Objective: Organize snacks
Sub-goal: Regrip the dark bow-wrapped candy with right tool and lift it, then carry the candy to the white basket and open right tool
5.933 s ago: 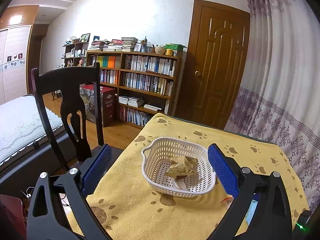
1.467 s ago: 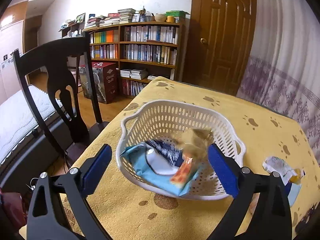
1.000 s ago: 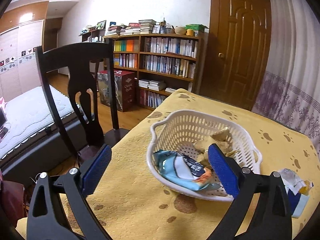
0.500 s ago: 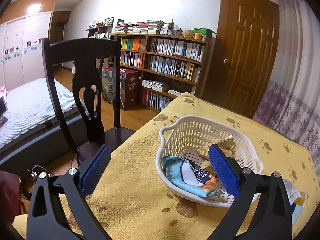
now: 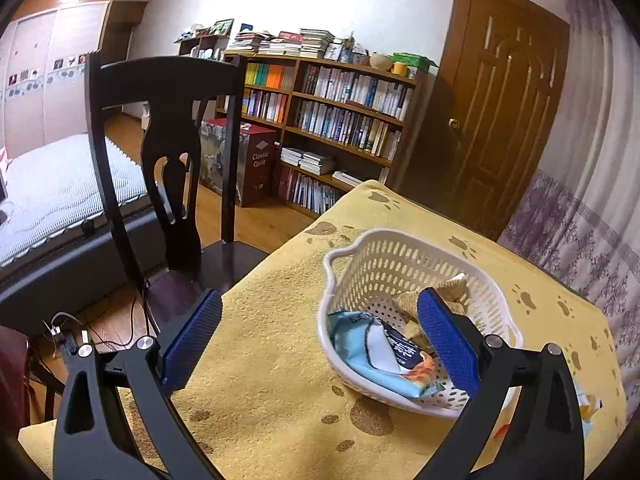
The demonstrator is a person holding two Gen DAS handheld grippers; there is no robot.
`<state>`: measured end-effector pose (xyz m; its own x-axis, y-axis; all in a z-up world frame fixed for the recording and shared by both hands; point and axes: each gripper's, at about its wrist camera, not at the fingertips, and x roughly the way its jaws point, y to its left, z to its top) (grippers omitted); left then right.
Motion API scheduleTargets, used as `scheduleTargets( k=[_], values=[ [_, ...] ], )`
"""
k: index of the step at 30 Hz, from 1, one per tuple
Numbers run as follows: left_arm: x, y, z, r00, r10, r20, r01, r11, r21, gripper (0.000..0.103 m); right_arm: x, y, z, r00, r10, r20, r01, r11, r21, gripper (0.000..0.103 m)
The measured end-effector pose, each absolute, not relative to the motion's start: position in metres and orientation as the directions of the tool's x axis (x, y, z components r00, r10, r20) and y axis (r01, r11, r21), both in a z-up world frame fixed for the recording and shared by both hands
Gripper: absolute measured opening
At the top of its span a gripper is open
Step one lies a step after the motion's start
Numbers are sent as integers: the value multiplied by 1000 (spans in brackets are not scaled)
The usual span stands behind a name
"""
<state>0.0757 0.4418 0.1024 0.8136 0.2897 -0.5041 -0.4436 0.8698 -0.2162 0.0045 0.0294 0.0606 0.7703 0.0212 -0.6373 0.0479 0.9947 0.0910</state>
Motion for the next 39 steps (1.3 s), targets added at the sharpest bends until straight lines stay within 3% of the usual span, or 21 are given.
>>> scheduleTargets(
  k=[2, 3, 5, 12, 17, 19, 21, 24, 30, 39],
  values=[
    [75, 446, 102, 811, 287, -509, -451, 861, -233, 99, 5, 24, 56, 765, 22, -643, 54, 994, 98, 30],
    [75, 447, 102, 811, 287, -510, -453, 859, -237, 99, 4, 21, 53, 764, 18, -645, 64, 993, 103, 48],
    [75, 447, 102, 813, 281, -510, -449, 859, -244, 99, 4, 17, 47, 761, -6, -648, 90, 991, 97, 61],
    [75, 443, 104, 824, 265, -501, -428, 871, -243, 99, 9, 23, 22, 706, -23, -708, 80, 996, 49, 61],
    [75, 443, 104, 825, 264, -500, -427, 871, -244, 99, 15, 9, 6, 663, -2, -749, 117, 988, 101, 61],
    [75, 442, 104, 825, 263, -500, -425, 872, -243, 99, 15, 7, 7, 664, -5, -747, 117, 988, 98, 55],
    [75, 442, 103, 826, 263, -499, -424, 873, -242, 99, 15, 7, 6, 661, -34, -750, 130, 989, 71, 41],
    [76, 442, 103, 825, 262, -500, -424, 872, -243, 99, 13, 2, 7, 659, -50, -750, 153, 986, 68, 29],
    [75, 441, 103, 826, 262, -498, -424, 872, -243, 99, 4, 0, 15, 669, -43, -742, 161, 983, 88, 28],
    [77, 437, 103, 830, 253, -497, -417, 874, -250, 99, 19, 35, 56, 726, 88, -682, 31, 987, 160, 28]
  ],
)
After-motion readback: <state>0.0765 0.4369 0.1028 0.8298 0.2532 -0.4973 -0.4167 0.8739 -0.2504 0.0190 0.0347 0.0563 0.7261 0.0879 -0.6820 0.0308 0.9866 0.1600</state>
